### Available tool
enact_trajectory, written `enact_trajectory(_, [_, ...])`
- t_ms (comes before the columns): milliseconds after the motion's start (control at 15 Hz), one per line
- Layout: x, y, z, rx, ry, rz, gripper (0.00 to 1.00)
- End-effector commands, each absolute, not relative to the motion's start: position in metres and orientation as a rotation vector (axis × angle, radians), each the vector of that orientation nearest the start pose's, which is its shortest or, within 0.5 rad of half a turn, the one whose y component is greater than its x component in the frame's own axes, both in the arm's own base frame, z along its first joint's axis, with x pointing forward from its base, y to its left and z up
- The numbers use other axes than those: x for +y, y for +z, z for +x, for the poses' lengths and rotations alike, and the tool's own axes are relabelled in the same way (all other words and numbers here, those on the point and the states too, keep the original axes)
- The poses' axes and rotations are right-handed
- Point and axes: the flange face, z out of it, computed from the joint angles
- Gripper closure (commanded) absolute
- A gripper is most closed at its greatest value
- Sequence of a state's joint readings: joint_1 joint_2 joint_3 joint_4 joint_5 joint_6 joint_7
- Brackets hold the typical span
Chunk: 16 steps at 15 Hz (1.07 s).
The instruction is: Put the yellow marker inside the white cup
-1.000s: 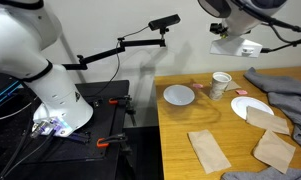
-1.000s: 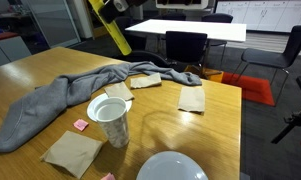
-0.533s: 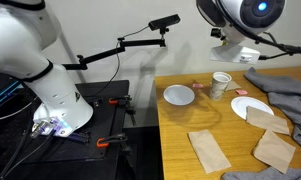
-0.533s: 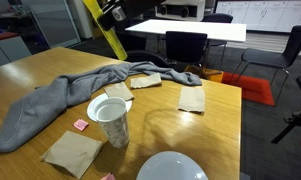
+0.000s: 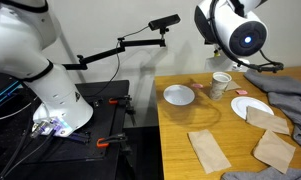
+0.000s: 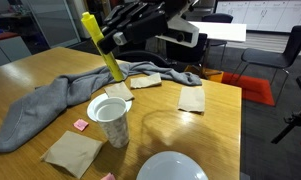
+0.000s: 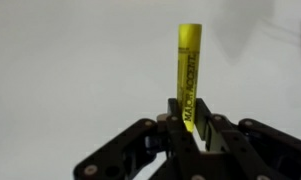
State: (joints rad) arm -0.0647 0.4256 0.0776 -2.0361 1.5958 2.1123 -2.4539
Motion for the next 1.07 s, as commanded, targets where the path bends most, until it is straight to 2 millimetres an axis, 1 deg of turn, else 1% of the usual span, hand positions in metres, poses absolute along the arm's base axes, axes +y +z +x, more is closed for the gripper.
enact_trajectory(0, [0.059, 0.231, 0.597, -1.289, -1.287, -1.723, 0.95])
enact_trajectory(467, [0.072, 0.2, 0.595, -1.254, -1.285, -1.776, 0.95])
enact_trajectory(1000, [0.07, 0.182, 0.601, -1.184, -1.307, -1.902, 0.95])
